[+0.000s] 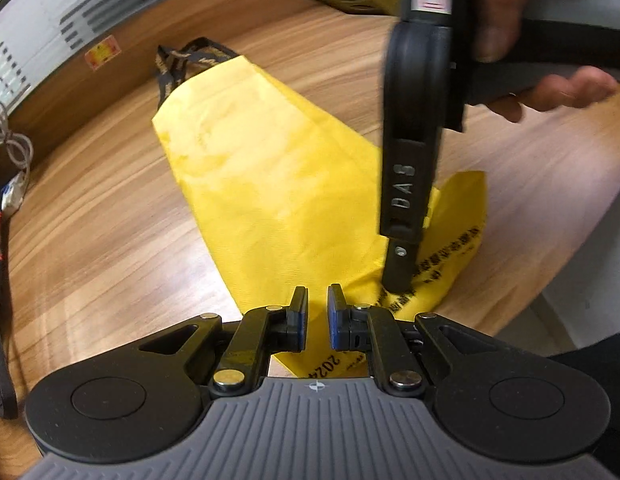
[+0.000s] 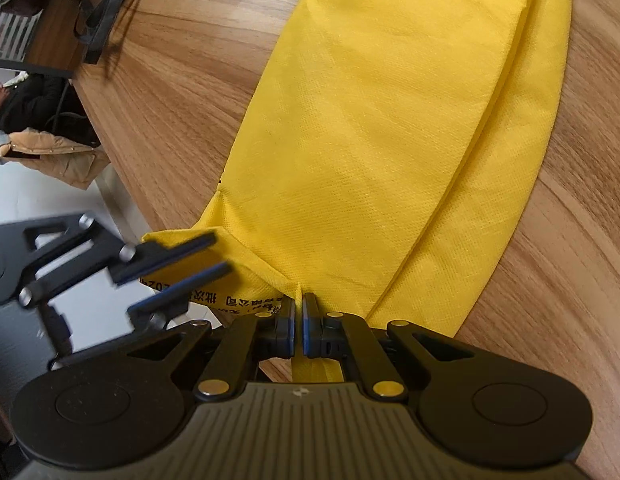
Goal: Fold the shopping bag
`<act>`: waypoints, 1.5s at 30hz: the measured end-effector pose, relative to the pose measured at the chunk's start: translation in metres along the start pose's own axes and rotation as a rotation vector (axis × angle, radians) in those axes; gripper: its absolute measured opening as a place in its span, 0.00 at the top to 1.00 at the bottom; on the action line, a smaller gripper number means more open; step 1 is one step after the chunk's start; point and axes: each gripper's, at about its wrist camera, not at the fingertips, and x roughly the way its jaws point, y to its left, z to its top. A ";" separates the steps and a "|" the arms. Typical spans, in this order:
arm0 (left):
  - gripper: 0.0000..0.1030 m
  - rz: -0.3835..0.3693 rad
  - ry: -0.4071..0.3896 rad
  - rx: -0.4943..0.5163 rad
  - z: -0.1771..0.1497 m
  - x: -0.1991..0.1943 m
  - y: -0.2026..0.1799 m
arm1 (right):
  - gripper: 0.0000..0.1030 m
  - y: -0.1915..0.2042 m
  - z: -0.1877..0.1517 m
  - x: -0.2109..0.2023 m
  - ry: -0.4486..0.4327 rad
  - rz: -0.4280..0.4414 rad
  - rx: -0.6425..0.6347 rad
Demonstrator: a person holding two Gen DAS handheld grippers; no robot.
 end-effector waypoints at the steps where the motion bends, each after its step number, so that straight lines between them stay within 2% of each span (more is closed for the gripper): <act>1: 0.87 -0.021 -0.022 0.006 0.003 -0.011 0.000 | 0.98 -0.001 -0.001 -0.001 -0.003 0.000 0.005; 3: 0.87 -0.060 -0.063 0.019 0.009 -0.033 0.001 | 0.98 -0.002 -0.001 -0.002 -0.003 0.001 0.008; 5: 0.87 -0.067 -0.058 0.097 0.006 -0.045 -0.008 | 0.98 -0.004 -0.001 -0.002 0.000 0.008 0.015; 7: 0.87 -0.076 -0.003 0.169 -0.002 -0.040 -0.019 | 0.98 -0.010 0.000 -0.003 0.005 0.033 0.035; 10: 0.87 -0.050 0.051 0.239 -0.017 -0.025 -0.032 | 0.98 -0.017 0.000 -0.002 0.005 0.069 0.062; 22: 0.88 -0.026 0.094 0.032 -0.011 0.018 -0.015 | 0.99 -0.023 0.007 0.001 0.038 0.111 0.073; 27: 0.89 -0.033 0.081 0.033 -0.019 0.034 -0.012 | 0.98 -0.024 0.008 0.001 0.036 0.125 0.062; 29: 0.89 -0.056 0.091 -0.004 -0.017 0.036 -0.005 | 0.98 -0.023 0.007 0.001 0.027 0.126 0.044; 31: 0.89 -0.067 0.097 -0.005 -0.014 0.038 0.000 | 0.96 -0.018 0.001 -0.006 -0.009 0.113 0.003; 32: 0.89 -0.066 0.099 0.000 -0.014 0.038 0.001 | 0.87 -0.016 -0.002 -0.009 -0.027 0.106 -0.017; 33: 0.89 -0.065 0.100 0.005 -0.014 0.039 0.001 | 0.84 -0.014 -0.005 -0.013 -0.047 0.099 -0.038; 35: 0.89 -0.071 0.103 -0.001 -0.014 0.041 0.004 | 0.62 -0.008 -0.022 -0.038 -0.207 0.049 -0.085; 37: 0.89 -0.105 0.107 -0.054 -0.015 0.041 0.012 | 0.52 -0.005 -0.052 -0.059 -0.374 0.027 -0.124; 39: 0.89 -0.134 0.114 -0.081 -0.014 0.042 0.020 | 0.51 -0.005 -0.083 -0.074 -0.507 0.032 -0.149; 42: 0.89 -0.172 0.129 -0.099 -0.011 0.043 0.027 | 0.51 0.006 -0.120 -0.069 -0.560 -0.028 -0.238; 45: 0.89 -0.189 0.145 -0.082 -0.008 0.041 0.026 | 0.51 0.016 -0.138 -0.049 -0.551 -0.146 -0.354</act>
